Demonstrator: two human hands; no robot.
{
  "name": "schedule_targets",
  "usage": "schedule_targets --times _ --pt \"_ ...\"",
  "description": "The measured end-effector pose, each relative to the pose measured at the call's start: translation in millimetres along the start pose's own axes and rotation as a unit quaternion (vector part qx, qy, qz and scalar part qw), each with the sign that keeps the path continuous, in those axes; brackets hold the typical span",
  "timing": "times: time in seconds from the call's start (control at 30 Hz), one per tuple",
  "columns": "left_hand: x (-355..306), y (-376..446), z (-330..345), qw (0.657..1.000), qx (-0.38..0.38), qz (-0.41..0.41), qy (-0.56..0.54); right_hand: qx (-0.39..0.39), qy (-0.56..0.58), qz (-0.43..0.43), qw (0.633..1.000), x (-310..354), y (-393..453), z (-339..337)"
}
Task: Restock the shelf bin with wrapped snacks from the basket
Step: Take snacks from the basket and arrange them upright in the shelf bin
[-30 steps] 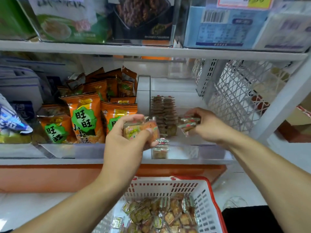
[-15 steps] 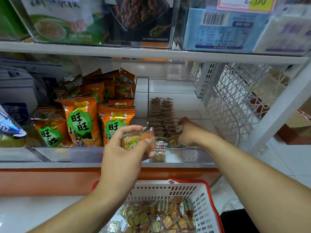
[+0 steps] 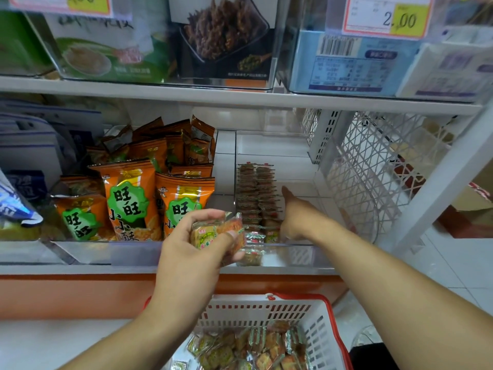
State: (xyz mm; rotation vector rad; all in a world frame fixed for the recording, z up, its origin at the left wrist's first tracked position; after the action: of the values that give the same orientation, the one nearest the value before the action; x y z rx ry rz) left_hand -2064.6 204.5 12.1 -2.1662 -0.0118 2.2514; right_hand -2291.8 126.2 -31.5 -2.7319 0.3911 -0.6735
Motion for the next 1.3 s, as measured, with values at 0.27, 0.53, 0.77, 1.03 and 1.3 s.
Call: schedule_targets --times 0.27,0.53,0.77,1.03,1.3 --pt "3 -4 -3 1.0 -0.008 -0.018 -0.007 -0.026 0.031 -0.085 0.996 13 -7 -1" --pt "6 -2 1 0.996 0.035 -0.054 -0.058 -0.047 -0.017 -0.085 0.995 17 -24 -22" --pt "0 -3 13 0.983 0.101 -0.073 -0.131 0.017 0.39 -0.287 0.875 60 -110 -25" --pt "7 -13 35 0.952 0.152 -0.157 -0.214 -0.201 0.367 -0.341 0.842 47 -149 -66" --pt "9 -20 43 0.929 0.188 -0.19 -0.257 -0.213 0.213 -0.436 0.848 66 -195 -25"
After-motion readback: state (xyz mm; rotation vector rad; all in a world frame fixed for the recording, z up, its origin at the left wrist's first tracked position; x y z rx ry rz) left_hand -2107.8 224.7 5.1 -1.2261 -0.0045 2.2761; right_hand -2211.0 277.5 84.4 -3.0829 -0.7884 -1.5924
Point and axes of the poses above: each hand's wrist, its own y-axis towards the middle knuckle, its own z-axis out of the palm, x = y × z, the point moved 10 cm from there along y, towards the middle knuckle, and after that the axes turned 8 degrees about y, right-handed, at the moved point
